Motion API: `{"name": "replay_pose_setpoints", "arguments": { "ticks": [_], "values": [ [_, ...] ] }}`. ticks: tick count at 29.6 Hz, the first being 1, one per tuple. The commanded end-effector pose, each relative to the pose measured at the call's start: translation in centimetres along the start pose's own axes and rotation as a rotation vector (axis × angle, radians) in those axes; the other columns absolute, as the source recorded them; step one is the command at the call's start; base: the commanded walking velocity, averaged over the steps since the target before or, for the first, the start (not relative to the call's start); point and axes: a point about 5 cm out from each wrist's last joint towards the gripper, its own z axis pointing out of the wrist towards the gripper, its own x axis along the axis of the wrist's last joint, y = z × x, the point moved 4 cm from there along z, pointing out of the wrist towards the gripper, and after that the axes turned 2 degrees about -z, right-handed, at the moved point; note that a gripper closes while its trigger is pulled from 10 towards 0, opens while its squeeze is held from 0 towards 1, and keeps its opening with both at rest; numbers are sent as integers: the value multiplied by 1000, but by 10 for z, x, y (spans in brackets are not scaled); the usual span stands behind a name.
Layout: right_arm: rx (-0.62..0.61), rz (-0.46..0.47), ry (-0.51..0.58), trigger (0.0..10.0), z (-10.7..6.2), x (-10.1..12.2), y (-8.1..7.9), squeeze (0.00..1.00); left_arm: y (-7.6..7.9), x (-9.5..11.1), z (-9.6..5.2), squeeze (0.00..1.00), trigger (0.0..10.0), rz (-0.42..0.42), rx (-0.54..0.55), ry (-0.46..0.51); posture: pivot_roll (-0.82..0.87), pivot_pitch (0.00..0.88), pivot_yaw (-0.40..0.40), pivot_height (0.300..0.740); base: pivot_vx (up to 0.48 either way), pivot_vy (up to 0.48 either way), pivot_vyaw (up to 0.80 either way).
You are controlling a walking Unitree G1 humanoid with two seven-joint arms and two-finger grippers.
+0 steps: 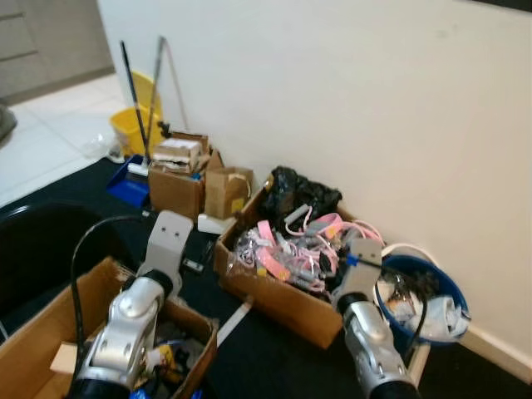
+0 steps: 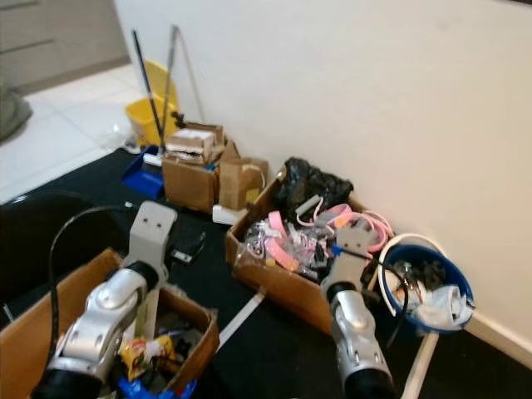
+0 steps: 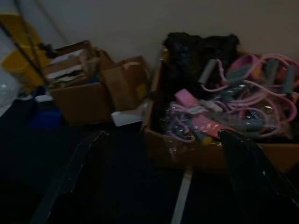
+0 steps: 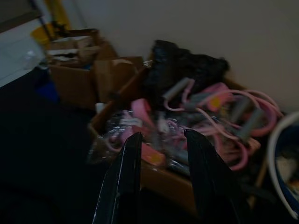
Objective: Picking trash to rubbish bin
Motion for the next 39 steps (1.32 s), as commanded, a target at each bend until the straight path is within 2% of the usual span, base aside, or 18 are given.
{"name": "replay_pose_setpoints", "arguments": {
  "ticks": [1,39],
  "values": [
    [-21,2,-12,10000,-2,-3,7,0,2,-3,1,0,10000,10,-8,-10,37,94,13,740,0,0,-800],
    [-67,-18,-37,10000,-7,-5,16,0,5,-2,4,0,10000,25,-20,0,32,107,14,740,0,0,-800]
  ]
}}
